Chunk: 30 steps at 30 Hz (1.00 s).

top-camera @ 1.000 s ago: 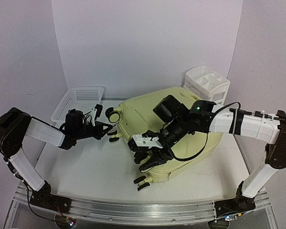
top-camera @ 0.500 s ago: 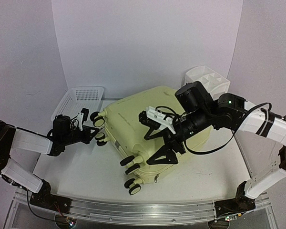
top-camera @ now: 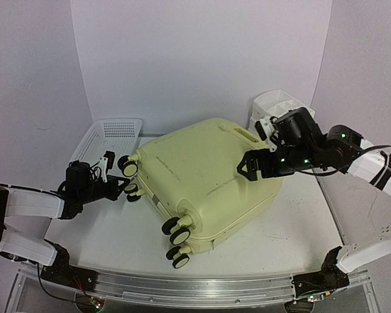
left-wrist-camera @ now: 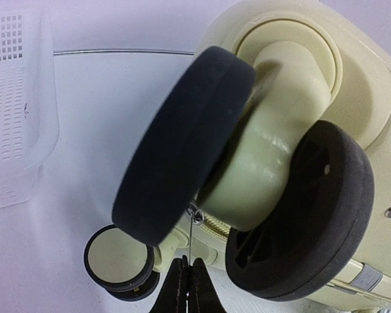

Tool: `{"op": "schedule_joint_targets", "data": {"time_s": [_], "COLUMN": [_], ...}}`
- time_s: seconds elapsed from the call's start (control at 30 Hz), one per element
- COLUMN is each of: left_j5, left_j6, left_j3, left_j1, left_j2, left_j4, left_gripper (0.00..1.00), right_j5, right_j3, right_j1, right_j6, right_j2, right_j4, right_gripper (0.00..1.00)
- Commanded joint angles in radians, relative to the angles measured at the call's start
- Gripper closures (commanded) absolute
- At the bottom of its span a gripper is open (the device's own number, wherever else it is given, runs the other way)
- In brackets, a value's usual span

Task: Open, take out, and arrange the luggage
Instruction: Rotate the luggage at the center of the board.

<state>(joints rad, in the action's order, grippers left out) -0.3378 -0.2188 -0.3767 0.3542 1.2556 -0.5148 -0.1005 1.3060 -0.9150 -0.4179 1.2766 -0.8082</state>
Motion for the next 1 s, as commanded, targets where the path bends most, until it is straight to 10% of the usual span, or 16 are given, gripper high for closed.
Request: {"op": "schedule_joint_targets", "data": {"time_s": [0.0, 0.4, 0.97], "left_j5": [0.026, -0.113, -0.034], "left_j6": [-0.019, -0.056, -0.119], "left_j3": [0.012, 0.052, 0.129], "left_j1": [-0.020, -0.014, 0.204], "left_j2": [-0.057, -0.100, -0.219], "left_j4": [0.012, 0.019, 0.035], "left_gripper": [1.00, 1.00, 1.00], "right_j5": [-0.159, -0.079, 0.088], "right_j3": [-0.096, -0.191, 0.102], "right_j1": [0.054, 0.151, 0.447], "right_j6": [-0.350, -0.619, -0.302], "right_j2": [-0.104, -0.005, 0.337], "right_j4": [-0.037, 0.163, 0.276], "right_gripper": [0.02, 0.02, 0.02]}}
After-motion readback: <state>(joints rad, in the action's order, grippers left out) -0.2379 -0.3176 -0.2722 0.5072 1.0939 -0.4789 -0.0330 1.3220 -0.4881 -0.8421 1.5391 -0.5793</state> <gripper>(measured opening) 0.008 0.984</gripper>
